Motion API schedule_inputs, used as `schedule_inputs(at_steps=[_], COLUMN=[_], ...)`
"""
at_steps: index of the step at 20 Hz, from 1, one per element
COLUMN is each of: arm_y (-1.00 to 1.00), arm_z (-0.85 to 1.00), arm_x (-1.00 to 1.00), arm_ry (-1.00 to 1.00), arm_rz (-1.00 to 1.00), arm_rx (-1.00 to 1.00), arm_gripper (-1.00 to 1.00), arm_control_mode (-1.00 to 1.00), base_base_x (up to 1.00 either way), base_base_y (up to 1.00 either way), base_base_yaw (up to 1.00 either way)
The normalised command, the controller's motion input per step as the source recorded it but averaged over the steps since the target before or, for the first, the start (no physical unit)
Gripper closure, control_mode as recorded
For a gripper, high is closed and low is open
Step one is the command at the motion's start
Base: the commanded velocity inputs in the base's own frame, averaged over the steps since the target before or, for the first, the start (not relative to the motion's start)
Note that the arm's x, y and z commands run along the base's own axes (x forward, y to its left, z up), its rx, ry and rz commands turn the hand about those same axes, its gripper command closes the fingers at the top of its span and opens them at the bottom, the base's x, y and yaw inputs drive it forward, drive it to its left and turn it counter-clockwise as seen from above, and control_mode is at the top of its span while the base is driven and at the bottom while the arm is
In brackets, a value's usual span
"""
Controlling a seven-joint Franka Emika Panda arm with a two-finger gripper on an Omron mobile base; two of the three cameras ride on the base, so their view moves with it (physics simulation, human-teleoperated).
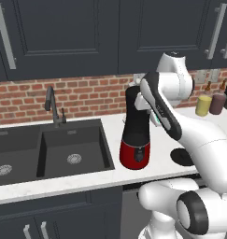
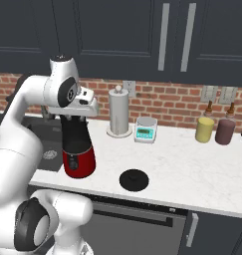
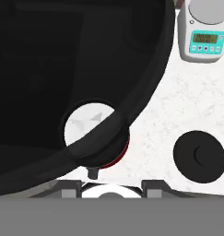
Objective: Close the lid blender by securely placing the lid on top.
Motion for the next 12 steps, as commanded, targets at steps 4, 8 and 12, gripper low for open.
schedule_inputs(at_steps=[4,8,12], arm_y=[-0.13,-0.32,-0.35], arm_z=[-0.01,-0.01,-0.04], arm_x=[-0.03,-0.20,-0.33], arm_ry=[0.00,0.00,0.00], arm_rz=[0.00,0.00,-0.02], arm_rx=[0.00,0.00,0.00], arm_gripper=[-1.00,-1.00,-1.00], arm_control_mode=[-1.00,-1.00,-1.00], base_base_x=[0.00,0.00,0.00], base_base_y=[0.00,0.00,0.00], base_base_yaw=[0.00,0.00,0.00])
